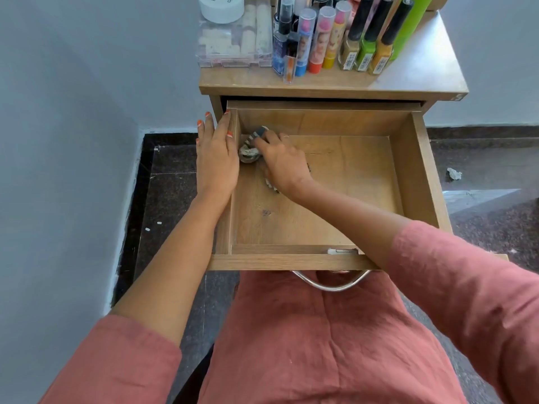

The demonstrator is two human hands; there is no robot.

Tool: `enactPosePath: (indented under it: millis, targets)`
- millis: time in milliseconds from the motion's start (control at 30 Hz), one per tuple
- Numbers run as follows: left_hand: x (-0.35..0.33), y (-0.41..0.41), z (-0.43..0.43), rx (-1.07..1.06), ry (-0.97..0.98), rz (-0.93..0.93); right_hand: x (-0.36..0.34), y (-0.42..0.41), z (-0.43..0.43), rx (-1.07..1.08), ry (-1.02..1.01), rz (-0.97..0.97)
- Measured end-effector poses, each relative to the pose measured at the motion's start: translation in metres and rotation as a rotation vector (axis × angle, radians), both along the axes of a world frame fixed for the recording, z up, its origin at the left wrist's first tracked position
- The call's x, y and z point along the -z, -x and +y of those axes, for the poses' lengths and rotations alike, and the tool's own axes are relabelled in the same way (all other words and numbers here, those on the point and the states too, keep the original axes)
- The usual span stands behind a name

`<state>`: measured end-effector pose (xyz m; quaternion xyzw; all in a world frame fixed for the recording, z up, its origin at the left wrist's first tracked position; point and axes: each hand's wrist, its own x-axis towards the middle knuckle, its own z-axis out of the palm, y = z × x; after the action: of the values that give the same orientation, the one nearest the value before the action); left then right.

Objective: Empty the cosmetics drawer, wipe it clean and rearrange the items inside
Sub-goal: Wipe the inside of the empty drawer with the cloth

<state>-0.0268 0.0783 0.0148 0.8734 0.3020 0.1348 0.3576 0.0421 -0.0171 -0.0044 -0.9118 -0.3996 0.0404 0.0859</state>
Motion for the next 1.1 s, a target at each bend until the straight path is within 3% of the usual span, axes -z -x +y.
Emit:
enactPosePath:
  millis: [67, 200, 333, 600, 833, 1100]
  targets:
    - [0.0, 0.001, 0.002, 0.007, 0.013, -0.007, -0.006, -0.001, 0.001, 0.098, -0.2, 0.146]
    - [-0.003, 0.003, 0.003, 0.025, -0.033, 0.03, -0.018, 0.004, 0.016, 0.474, -0.767, 0.702]
    - [-0.002, 0.003, 0.001, 0.006, -0.026, 0.095, -0.019, 0.015, 0.036, 0.548, -0.985, 0.897]
    - [0.001, 0.0, -0.001, -0.013, 0.092, 0.035, -0.023, 0.018, 0.026, 0.438, -0.864, 1.049]
    - [-0.004, 0.002, -0.003, 0.011, 0.17, 0.069, -0.033, 0.051, -0.022, 0.311, -0.506, 1.269]
    - [0.0, 0.003, -0.001, 0.023, 0.182, 0.055, -0.033, 0.048, -0.009, 0.419, -0.622, 1.173]
